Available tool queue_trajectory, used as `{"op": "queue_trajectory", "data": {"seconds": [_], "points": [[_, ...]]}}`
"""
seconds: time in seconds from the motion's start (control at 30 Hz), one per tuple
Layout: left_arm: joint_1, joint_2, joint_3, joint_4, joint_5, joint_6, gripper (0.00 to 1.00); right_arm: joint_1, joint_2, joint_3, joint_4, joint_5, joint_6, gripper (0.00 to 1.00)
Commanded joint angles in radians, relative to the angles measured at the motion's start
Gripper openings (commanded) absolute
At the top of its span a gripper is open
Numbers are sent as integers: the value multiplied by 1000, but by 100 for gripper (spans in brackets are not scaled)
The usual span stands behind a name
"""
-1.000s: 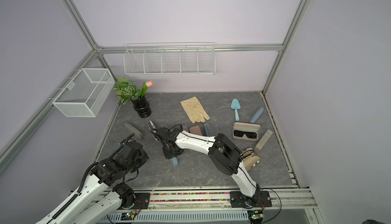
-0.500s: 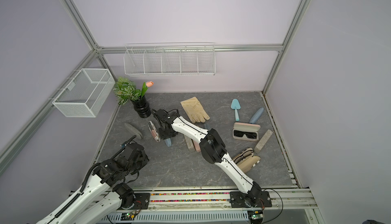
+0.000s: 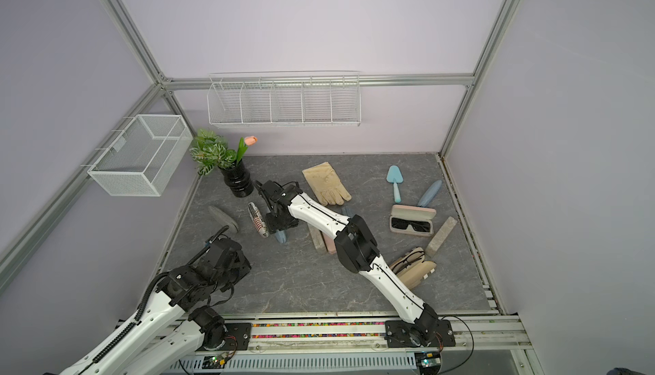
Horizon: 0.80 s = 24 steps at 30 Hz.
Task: Close the glasses case
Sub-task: Move the glasses case to the center of the board, then pick up the glasses case at the center of the board.
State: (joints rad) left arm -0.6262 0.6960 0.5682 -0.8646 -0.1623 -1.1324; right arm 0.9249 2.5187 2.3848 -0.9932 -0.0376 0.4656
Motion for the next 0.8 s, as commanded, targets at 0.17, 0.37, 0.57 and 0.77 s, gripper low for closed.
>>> {"op": "queue_trajectory", "data": {"seconds": [0.17, 0.37, 0.57, 0.77], "points": [[6, 193, 99, 158, 107, 117, 35, -16, -393, -210, 28, 128, -65, 70], [-14, 368, 241, 212, 142, 183, 37, -80, -695, -518, 78, 291, -27, 72], [-84, 566, 407, 245, 154, 250, 38, -272, -1007, -894, 114, 320, 62, 73], [-138, 800, 607, 245, 209, 343, 46, -497, -1252, -1148, 141, 229, 116, 74]]}}
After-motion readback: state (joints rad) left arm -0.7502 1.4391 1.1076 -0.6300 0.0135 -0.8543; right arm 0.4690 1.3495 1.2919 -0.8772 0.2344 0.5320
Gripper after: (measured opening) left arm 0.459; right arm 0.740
